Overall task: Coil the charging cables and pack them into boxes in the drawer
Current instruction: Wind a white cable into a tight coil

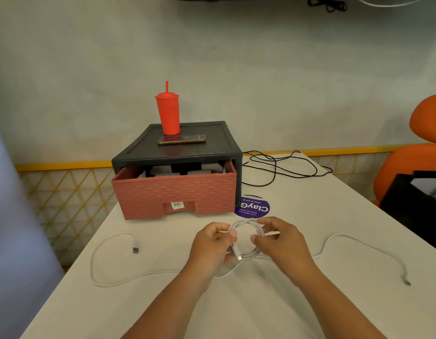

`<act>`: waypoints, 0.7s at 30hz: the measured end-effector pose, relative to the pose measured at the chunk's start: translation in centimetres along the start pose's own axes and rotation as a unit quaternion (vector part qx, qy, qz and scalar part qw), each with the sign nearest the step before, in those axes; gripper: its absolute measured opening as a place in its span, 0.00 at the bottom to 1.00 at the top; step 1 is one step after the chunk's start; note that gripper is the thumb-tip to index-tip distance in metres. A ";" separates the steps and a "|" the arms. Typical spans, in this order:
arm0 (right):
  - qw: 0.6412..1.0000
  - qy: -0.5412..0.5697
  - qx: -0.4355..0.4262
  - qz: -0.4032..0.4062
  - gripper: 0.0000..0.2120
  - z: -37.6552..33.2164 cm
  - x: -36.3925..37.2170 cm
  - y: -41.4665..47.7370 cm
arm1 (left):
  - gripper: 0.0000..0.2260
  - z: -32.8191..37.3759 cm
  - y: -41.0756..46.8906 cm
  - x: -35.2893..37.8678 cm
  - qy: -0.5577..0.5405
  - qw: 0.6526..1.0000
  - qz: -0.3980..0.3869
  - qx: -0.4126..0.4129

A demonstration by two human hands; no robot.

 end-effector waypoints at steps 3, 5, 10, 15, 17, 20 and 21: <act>0.998 -0.070 0.006 0.005 0.15 1.5 -1.0 2.7 | 0.04 -0.8 2.8 1.8 0.058 0.998 0.007 0.000; 0.995 -0.104 0.011 -0.004 0.14 2.7 -1.5 4.3 | 0.03 -1.4 4.6 3.0 0.090 0.996 0.005 -0.003; 0.985 -0.169 0.010 -0.041 0.06 5.4 -1.9 7.6 | 0.07 -2.3 8.4 5.5 0.175 0.984 0.012 -0.004; 0.984 -0.174 0.006 -0.045 0.08 6.6 -2.2 9.7 | 0.11 -2.3 10.4 6.9 0.220 0.975 0.012 0.000; 0.976 -0.206 -0.018 -0.062 0.14 6.9 -2.2 10.1 | 0.11 -2.5 10.8 7.0 0.237 0.971 0.015 0.011; 0.967 -0.235 -0.055 -0.086 0.12 7.1 -2.2 10.1 | 0.09 -2.8 10.8 7.1 0.240 0.970 0.016 0.026; 0.969 -0.224 -0.057 -0.088 0.08 7.2 -2.3 10.0 | 0.08 -2.9 10.8 7.1 0.232 0.972 0.014 0.025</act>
Point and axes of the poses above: each hand's wrist, its own y-axis towards the middle knuckle, its own x-axis out of the palm, z = x × y, the point moved 2 cm from there along y, towards the middle knuckle, and after that the axes turned 8 degrees about y, right-handed, at the moved point
